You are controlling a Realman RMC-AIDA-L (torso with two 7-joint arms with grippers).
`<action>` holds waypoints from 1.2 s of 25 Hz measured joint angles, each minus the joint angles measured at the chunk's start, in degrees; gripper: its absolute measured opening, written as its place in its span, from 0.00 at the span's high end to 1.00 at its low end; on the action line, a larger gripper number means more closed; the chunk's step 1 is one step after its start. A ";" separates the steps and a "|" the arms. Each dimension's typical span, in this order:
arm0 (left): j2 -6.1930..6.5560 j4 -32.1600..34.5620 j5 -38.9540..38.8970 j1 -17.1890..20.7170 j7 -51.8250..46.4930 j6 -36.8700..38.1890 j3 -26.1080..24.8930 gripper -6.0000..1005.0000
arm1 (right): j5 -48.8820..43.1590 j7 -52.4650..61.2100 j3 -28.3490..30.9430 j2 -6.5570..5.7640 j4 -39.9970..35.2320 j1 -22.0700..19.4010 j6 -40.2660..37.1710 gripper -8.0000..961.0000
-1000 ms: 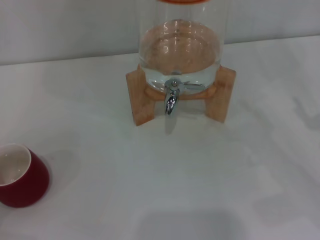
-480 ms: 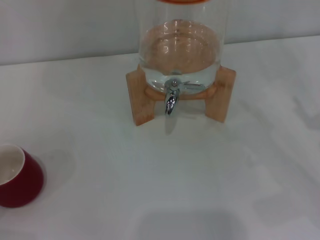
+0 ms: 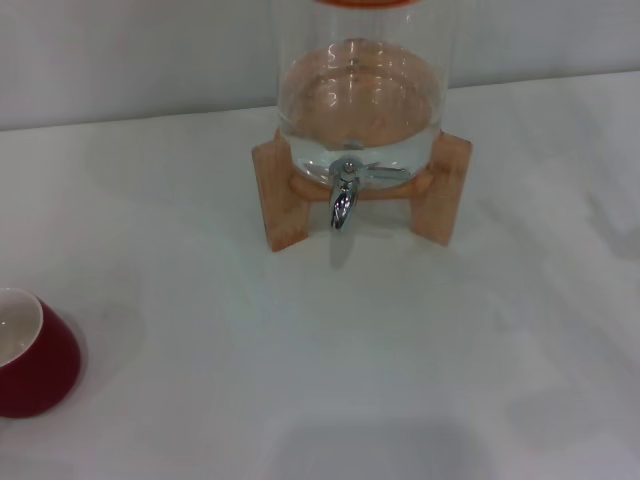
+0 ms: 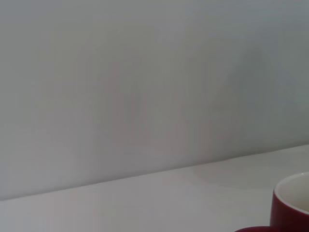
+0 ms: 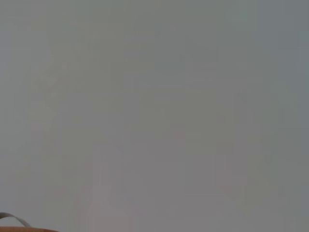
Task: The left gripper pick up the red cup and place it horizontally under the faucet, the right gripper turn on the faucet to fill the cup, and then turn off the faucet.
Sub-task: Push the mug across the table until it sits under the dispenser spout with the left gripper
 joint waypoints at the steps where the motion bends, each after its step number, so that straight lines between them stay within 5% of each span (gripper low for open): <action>1: 0.00 0.00 -0.01 0.00 0.00 -0.04 0.00 0.86 | 0.00 0.00 0.00 0.00 0.00 0.00 0.01 0.11; 19: -0.37 -0.24 -0.06 -3.61 -0.09 0.89 0.67 0.89 | 0.00 0.08 0.01 0.00 -0.01 0.05 -0.01 0.11; 30: -0.29 -6.71 0.18 -5.98 -0.11 6.86 5.39 0.89 | 0.00 0.08 0.01 0.00 -0.10 0.09 -0.14 0.11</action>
